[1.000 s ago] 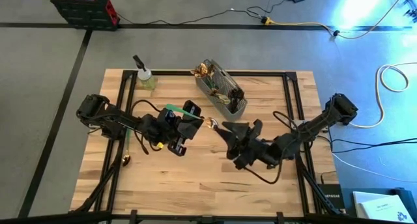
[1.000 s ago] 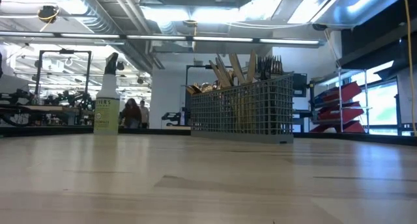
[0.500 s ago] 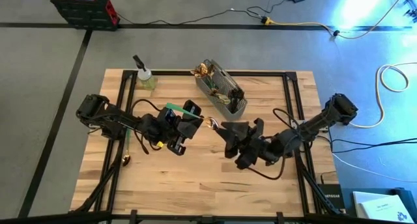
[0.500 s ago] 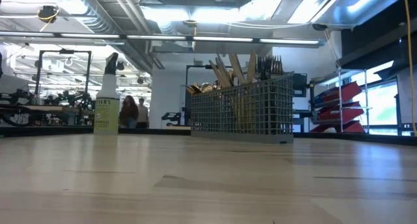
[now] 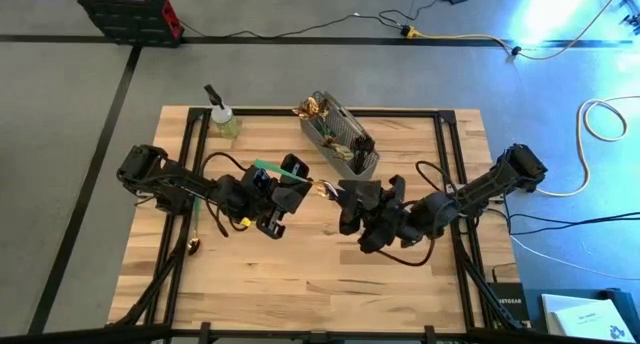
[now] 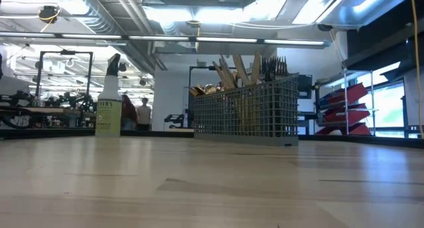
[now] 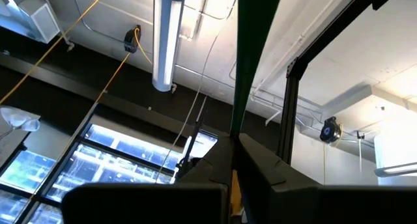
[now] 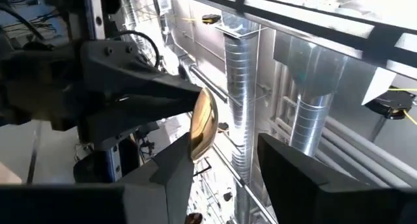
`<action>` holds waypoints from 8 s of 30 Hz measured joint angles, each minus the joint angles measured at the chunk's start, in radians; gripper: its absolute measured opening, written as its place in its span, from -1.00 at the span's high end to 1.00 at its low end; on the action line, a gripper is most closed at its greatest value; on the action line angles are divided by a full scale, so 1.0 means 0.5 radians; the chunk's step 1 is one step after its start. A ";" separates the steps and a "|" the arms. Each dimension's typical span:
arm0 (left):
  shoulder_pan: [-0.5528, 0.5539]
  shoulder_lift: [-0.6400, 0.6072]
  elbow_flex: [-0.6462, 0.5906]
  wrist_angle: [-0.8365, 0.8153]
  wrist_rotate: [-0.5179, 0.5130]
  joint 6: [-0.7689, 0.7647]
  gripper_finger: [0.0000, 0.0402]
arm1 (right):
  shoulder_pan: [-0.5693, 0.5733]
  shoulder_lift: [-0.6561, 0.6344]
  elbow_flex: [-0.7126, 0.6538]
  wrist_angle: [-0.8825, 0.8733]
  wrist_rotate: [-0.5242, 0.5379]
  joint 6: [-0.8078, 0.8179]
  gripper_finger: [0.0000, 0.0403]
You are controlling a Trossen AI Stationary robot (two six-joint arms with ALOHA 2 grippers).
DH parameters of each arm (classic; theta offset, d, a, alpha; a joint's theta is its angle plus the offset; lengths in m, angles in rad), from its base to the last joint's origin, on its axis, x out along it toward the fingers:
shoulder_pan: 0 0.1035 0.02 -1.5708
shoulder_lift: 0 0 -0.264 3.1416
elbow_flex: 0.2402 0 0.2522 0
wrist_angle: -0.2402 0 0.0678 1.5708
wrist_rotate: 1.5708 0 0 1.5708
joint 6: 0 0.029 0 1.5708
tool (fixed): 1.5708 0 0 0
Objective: Sort silverware
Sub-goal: Put the green spoon on the gray silverware organizer
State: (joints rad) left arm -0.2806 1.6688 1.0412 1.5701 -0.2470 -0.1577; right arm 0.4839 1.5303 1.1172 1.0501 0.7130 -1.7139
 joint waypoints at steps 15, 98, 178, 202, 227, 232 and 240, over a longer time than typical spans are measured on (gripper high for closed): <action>0.000 0.000 0.000 0.001 0.000 0.000 1.00 | -0.001 -0.002 0.000 -0.091 -0.071 0.068 0.72; 0.078 -0.101 -1.088 -1.712 -0.023 0.659 -0.19 | -1.880 0.969 2.407 -4.069 -0.634 1.465 1.00; -0.654 -1.002 -0.769 -4.586 0.124 0.068 -0.19 | -0.109 1.631 2.300 -2.918 -0.678 2.048 -0.15; -0.666 -0.404 -0.320 -5.982 0.633 -0.342 0.12 | -0.047 1.958 2.297 -2.796 -0.483 2.953 -0.15; -0.784 -0.401 -0.686 -5.233 1.106 -0.931 1.00 | 0.094 1.955 2.299 -3.004 -0.201 3.105 -0.15; -0.834 -0.401 -0.723 -5.109 1.134 -1.048 1.00 | 0.095 1.955 2.299 -3.029 -0.202 3.047 -0.15; -0.909 -0.400 -0.732 -4.616 1.176 -1.237 1.00 | 0.111 1.953 2.312 -3.148 -0.169 2.946 -0.15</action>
State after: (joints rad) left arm -0.7349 1.4689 0.6753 -0.7377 0.3410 -0.7763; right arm 0.5395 2.5069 2.2734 -0.5239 0.6288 -0.2409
